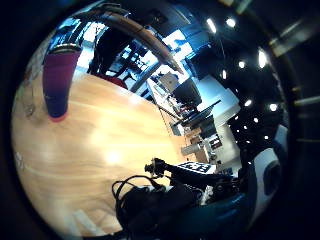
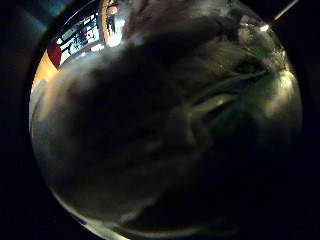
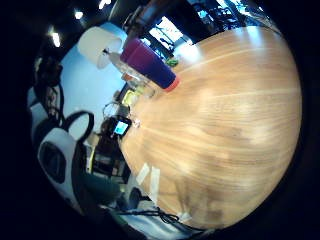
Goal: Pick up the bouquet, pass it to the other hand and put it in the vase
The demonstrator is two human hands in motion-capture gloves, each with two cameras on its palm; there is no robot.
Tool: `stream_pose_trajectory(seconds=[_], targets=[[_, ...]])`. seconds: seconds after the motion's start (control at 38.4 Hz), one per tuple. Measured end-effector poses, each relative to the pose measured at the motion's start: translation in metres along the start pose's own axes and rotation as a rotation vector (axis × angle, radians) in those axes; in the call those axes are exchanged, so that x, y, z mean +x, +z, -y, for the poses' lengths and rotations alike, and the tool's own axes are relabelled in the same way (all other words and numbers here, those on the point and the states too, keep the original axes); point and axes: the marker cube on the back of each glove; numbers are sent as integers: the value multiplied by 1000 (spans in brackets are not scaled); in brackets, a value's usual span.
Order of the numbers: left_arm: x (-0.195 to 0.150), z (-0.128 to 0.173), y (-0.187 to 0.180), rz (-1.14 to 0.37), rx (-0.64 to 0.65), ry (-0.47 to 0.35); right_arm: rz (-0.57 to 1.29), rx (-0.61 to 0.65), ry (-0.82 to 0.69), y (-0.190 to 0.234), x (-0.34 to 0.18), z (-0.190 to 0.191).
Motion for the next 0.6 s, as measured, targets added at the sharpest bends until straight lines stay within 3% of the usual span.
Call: stream_pose_trajectory(seconds=[0.08, 0.18, 0.21, 0.29, 0.39, 0.49, 0.6], targets=[[14, 10, -8, 5, 7, 40, -61, -101, -95, -1, -8, 1], [52, 32, -23, -178, 23, 227, -222, -219, -74, -11, -6, -4], [57, 40, -28, -173, 35, 239, -266, -233, -51, -15, -3, -5], [58, 70, -52, 10, 103, 173, -324, -226, -7, -34, 3, -6], [82, 109, -77, -21, 171, 249, -292, -179, 17, -57, 6, -3], [60, 145, -92, 138, 225, 191, -241, -156, -4, -71, 0, -1], [45, 173, -102, 174, 274, 158, -233, -128, -24, -82, 5, 2]])
